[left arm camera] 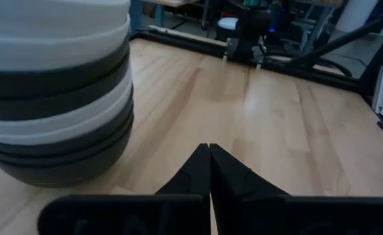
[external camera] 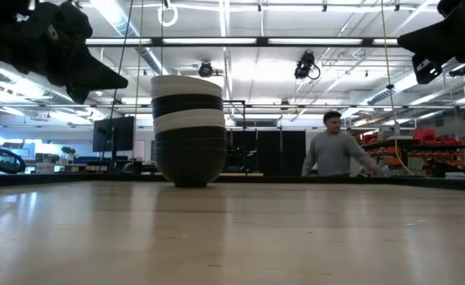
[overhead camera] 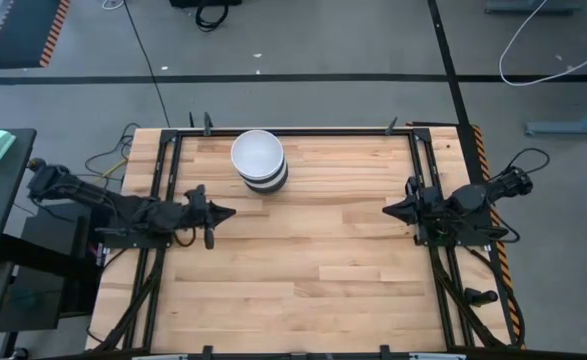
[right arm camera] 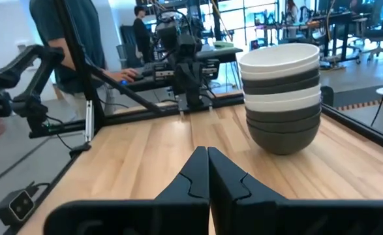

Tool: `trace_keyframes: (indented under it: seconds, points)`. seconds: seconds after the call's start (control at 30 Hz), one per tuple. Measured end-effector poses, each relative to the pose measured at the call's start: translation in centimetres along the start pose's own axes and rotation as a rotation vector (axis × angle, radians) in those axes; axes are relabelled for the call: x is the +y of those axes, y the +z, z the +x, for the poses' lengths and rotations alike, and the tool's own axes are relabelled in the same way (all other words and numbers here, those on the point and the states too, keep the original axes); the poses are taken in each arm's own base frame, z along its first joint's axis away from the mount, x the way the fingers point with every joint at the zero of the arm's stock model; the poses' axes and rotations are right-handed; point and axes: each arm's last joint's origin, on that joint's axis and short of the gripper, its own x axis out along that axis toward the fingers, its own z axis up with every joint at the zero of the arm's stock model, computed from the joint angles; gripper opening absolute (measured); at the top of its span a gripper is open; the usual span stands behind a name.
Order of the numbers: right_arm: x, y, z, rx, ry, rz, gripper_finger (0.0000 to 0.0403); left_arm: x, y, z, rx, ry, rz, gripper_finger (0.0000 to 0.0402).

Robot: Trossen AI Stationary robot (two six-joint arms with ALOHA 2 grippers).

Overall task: Nest bowls inside each other
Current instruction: Return to Home Position

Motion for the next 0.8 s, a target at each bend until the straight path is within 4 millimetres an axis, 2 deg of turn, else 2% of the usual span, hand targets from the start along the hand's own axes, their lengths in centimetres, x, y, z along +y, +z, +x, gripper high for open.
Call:
trace_keyframes:
  seconds: [0.37,0.6,0.8]
  points:
    - [0.0,0.7,-0.2,-0.041,-0.023,-0.008,0.0,1.2,0.5,0.7,-0.004,-0.025,0.034,0.0004]
    - [-0.4,-0.1,-0.2,0.028,-0.108,-0.033,0.0,1.6,0.6,0.8,0.0,-0.031,0.039,0.0005]
    - [-0.4,-0.4,-0.2,0.054,-0.087,0.027,0.0,2.1,0.7,1.0,0.0,-0.015,0.033,0.0009]
